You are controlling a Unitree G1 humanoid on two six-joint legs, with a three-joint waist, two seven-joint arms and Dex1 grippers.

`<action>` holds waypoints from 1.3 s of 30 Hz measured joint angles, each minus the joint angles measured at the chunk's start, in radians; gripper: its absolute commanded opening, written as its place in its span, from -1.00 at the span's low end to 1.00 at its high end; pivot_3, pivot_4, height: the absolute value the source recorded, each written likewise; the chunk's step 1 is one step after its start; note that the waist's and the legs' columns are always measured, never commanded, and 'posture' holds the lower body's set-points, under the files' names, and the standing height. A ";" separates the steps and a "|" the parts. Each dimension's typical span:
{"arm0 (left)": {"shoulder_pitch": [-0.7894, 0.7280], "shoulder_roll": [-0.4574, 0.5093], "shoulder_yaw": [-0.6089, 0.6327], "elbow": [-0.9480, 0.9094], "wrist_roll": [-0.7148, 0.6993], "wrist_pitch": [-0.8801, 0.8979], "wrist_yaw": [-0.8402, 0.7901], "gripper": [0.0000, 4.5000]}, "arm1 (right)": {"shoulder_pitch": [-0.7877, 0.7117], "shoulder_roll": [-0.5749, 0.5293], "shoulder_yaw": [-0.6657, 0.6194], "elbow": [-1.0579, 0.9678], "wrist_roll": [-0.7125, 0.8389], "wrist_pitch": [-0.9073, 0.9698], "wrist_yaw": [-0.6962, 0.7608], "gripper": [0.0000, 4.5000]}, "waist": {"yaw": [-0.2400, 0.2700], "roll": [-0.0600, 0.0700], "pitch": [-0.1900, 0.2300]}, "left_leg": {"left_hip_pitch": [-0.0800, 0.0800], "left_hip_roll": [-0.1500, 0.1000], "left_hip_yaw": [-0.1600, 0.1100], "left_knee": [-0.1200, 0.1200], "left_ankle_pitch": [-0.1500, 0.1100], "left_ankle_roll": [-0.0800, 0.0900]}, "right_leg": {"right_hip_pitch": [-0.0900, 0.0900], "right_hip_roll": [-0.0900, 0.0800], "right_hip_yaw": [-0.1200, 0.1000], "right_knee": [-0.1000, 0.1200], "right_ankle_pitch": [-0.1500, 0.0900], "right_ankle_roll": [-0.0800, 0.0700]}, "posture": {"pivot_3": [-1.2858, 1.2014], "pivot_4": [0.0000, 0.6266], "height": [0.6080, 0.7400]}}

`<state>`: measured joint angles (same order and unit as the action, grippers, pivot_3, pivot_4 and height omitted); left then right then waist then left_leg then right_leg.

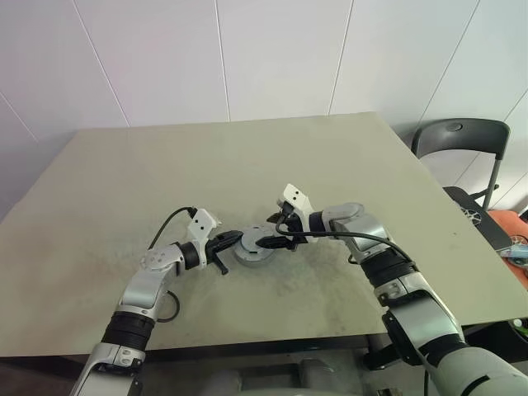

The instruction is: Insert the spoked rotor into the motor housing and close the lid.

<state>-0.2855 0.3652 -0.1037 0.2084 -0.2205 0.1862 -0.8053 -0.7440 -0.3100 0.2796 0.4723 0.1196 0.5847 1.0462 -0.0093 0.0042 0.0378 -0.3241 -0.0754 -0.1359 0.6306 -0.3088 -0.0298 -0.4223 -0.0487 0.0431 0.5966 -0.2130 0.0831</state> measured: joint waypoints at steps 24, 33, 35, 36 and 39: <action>0.009 0.018 0.002 -0.008 0.012 -0.002 0.003 -1.00 | 0.118 -0.006 -0.054 -0.136 0.121 0.328 0.006 0.99 | -0.004 -0.001 -0.001 | 0.002 0.001 0.001 0.001 0.000 0.000 | 0.001 0.001 0.000 0.002 0.000 -0.001 | 0.03 -1.00 1.00; 0.014 0.021 0.002 -0.009 0.016 -0.006 0.003 -1.00 | 0.156 0.081 -0.080 -0.191 0.239 0.477 -0.018 0.99 | -0.003 -0.001 -0.001 | 0.000 0.001 0.000 0.001 0.000 0.000 | -0.001 0.001 0.000 0.003 0.001 -0.001 | 0.03 -1.00 1.00; 0.015 0.023 0.002 -0.009 0.016 -0.006 0.003 -1.00 | 0.157 0.083 -0.081 -0.193 0.257 0.486 -0.018 0.99 | -0.003 -0.001 -0.001 | 0.000 0.001 0.001 0.001 0.000 0.000 | -0.001 0.001 0.000 0.002 0.001 -0.001 | 0.03 -1.00 1.00; 0.015 0.024 0.003 -0.009 0.016 -0.006 0.004 -1.00 | 0.157 0.084 -0.085 -0.194 0.262 0.488 -0.019 0.99 | -0.003 -0.001 -0.001 | 0.000 0.001 0.001 0.001 0.000 0.000 | -0.001 0.001 0.000 0.002 0.001 -0.001 | 0.03 -1.00 1.00; 0.015 0.026 0.008 -0.007 0.018 -0.006 0.006 -1.00 | 0.158 0.095 -0.117 -0.194 0.297 0.504 -0.029 0.99 | -0.002 -0.001 -0.001 | 0.000 0.001 0.001 0.001 0.000 0.000 | -0.001 0.001 0.000 0.003 0.001 -0.001 | 0.03 -1.00 1.00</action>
<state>-0.2701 0.3909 -0.0955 0.2014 -0.2027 0.1802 -0.7988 -0.5863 -0.2154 0.1624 0.2785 0.4166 1.0885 1.0171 -0.0117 0.0029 0.0368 -0.3240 -0.0743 -0.1351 0.6316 -0.3090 -0.0298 -0.4238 -0.0477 0.0435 0.5992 -0.2121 0.0819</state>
